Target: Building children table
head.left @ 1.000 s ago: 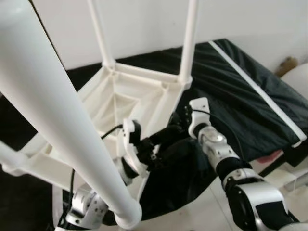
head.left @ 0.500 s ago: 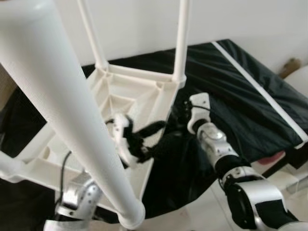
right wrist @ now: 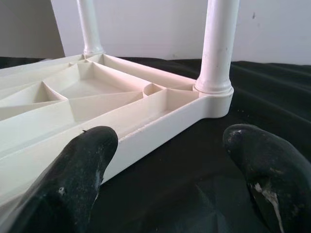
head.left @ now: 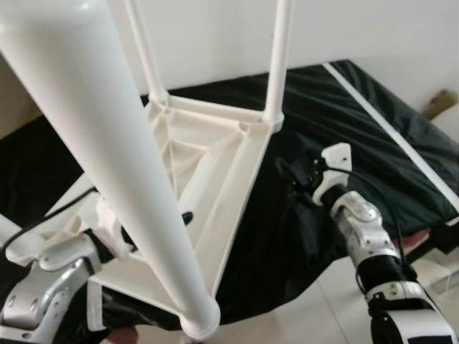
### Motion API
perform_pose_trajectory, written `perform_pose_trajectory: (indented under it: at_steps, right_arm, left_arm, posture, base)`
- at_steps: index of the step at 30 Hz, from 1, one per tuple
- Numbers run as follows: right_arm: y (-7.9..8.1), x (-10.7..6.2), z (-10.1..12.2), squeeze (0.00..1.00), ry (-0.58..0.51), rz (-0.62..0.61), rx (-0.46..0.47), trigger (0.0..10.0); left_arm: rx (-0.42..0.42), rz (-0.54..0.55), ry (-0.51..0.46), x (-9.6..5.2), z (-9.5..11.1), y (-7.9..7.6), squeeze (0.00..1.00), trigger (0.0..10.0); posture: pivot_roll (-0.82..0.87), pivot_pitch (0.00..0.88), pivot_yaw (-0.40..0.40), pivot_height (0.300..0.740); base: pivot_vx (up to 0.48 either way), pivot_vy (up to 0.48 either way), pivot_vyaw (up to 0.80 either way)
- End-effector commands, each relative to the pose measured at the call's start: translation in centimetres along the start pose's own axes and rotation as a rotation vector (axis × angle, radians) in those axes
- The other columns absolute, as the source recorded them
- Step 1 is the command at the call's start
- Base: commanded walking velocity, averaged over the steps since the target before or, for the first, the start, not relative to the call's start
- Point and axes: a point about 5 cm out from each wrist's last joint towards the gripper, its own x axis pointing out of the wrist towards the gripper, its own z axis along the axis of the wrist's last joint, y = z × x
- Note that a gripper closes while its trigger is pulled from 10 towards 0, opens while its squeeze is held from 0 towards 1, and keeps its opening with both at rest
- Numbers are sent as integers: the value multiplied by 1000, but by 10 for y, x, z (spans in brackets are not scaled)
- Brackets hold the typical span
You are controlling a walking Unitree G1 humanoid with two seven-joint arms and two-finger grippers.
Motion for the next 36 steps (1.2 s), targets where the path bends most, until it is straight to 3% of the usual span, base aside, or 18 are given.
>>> perform_pose_trajectory:
  at_steps: [1,4,5,6,8,10,15,16,20,24,29,32,36]
  right_arm:
    - [3,-2,-1,0,9,18,2,10000]
    - [8,-6,2,0,4,40,10,10000]
    - [8,-6,2,0,4,40,10,10000]
    - [11,-9,2,0,9,62,18,10000]
    - [11,-9,2,0,9,62,18,10000]
    - [16,-11,2,0,21,99,22,10000]
    - [16,-11,3,0,27,107,25,10000]
    - [16,-9,5,0,26,103,27,10000]
    - [20,-7,7,0,21,114,31,10000]
    - [24,-7,8,0,24,124,35,10000]
    - [24,-10,9,0,34,122,37,10000]
    - [25,-12,8,0,42,119,37,10000]
    - [26,-13,8,0,44,119,37,10000]
  left_arm:
    - [58,-383,38,-9,0,-18,0,10000]
    - [141,-397,189,-23,-13,-13,0,10000]
    - [141,-397,189,-23,-13,-13,0,10000]
    - [174,-402,252,-28,-19,-11,0,10000]
    - [174,-402,252,-28,-19,-11,0,10000]
    - [212,-410,331,-33,-28,-10,0,10000]
    - [226,-404,378,-37,-34,-7,0,10000]
    - [247,-335,382,-33,-36,2,0,10000]
    - [268,-269,378,-24,-37,12,0,10000]
    - [302,-196,436,-20,-47,26,0,10000]
    - [294,-140,494,-26,-57,38,0,10000]
    - [238,-53,524,-30,-61,46,0,10000]
    - [231,-39,531,-30,-62,48,0,10000]
  posture:
    - [62,78,33,740]
    - [66,74,27,740]
    - [66,74,27,740]
    - [68,71,23,740]
    - [68,71,23,740]
    - [71,65,17,740]
    - [69,57,9,740]
    - [66,48,5,740]
    - [65,35,0,740]
    - [63,31,1,740]
    - [63,29,1,740]
    - [63,28,4,740]
    - [65,29,4,740]
  base:
    - [0,0,0]
    - [0,0,0]
    - [0,0,0]
    - [0,0,0]
    - [0,0,0]
    - [0,0,0]
    - [0,0,0]
    - [0,0,0]
    - [0,0,0]
    - [0,0,0]
    - [0,0,0]
    - [0,0,0]
    - [0,0,0]
